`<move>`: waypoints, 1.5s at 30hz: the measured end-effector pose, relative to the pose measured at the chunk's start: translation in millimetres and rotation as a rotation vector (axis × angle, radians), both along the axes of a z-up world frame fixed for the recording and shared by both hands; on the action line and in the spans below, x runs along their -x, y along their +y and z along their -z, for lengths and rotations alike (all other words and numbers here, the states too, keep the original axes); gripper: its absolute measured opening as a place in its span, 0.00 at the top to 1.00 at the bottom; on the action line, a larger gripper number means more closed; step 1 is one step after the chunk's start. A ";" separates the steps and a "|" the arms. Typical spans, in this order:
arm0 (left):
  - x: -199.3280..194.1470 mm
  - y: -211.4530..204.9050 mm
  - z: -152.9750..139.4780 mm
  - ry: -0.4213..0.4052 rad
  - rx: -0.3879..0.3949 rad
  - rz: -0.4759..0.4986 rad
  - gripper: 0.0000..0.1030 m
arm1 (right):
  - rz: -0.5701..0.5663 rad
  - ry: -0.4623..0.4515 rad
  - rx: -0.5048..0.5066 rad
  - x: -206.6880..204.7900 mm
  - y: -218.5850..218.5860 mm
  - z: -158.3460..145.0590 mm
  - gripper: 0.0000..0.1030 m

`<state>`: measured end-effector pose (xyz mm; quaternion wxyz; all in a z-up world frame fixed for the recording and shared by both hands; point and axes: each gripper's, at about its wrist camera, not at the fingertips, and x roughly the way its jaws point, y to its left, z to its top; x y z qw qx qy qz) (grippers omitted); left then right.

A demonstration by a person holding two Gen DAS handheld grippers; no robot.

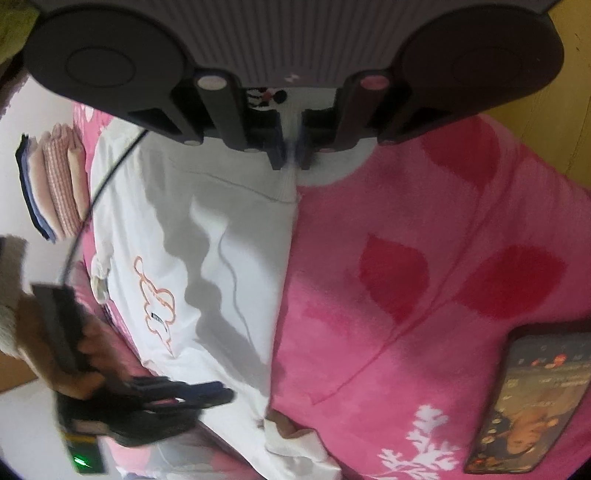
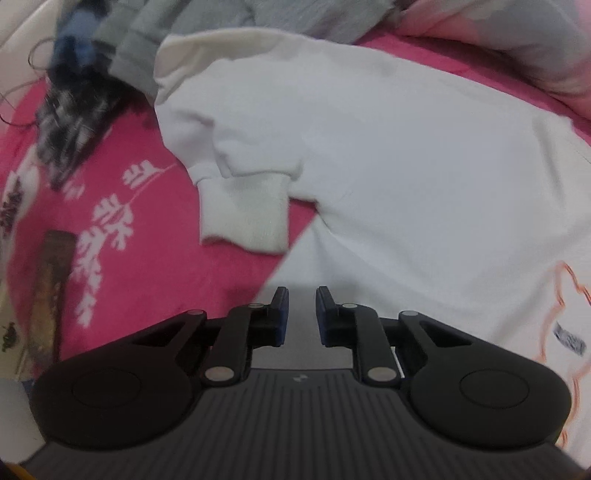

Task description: Fold clothes

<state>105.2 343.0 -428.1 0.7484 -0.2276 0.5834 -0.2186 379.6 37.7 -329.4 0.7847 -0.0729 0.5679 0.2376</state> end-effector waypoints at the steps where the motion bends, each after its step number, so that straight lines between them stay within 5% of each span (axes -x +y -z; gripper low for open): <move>1: -1.7 0.4 0.9 0.005 0.003 0.008 0.89 | 0.009 -0.004 -0.007 6.2 -9.0 -5.2 0.85; 9: -14.7 -0.2 5.1 0.060 0.014 0.063 0.85 | 0.133 0.006 0.018 57.0 -88.1 -21.9 0.84; 17: -17.7 -14.1 -9.7 0.085 -0.056 0.102 0.62 | 0.256 0.068 0.014 107.3 -147.2 -7.1 0.84; 25: -10.2 -37.5 -39.8 -0.004 -0.319 0.045 0.56 | 0.309 0.035 -0.028 145.8 -214.6 -16.6 0.84; 30: -12.0 -49.5 -59.9 -0.113 -0.561 -0.097 0.56 | 0.476 0.014 -0.032 165.5 -291.2 -25.2 0.80; 33: -17.5 -76.8 -74.8 -0.208 -0.609 -0.097 0.56 | 0.622 0.006 -0.026 179.0 -344.2 -27.3 0.72; 36: -21.3 -125.1 -80.1 -0.259 -0.566 -0.015 0.56 | 0.718 0.037 -0.071 185.7 -379.3 -19.3 0.70; 40: -9.5 -207.8 -75.7 -0.268 -0.451 0.236 0.57 | 0.783 0.089 -0.149 187.7 -410.8 -3.5 0.58; 45: 30.0 -305.1 -65.8 -0.317 -0.291 0.587 0.57 | 0.862 0.156 -0.249 190.1 -450.2 16.2 0.57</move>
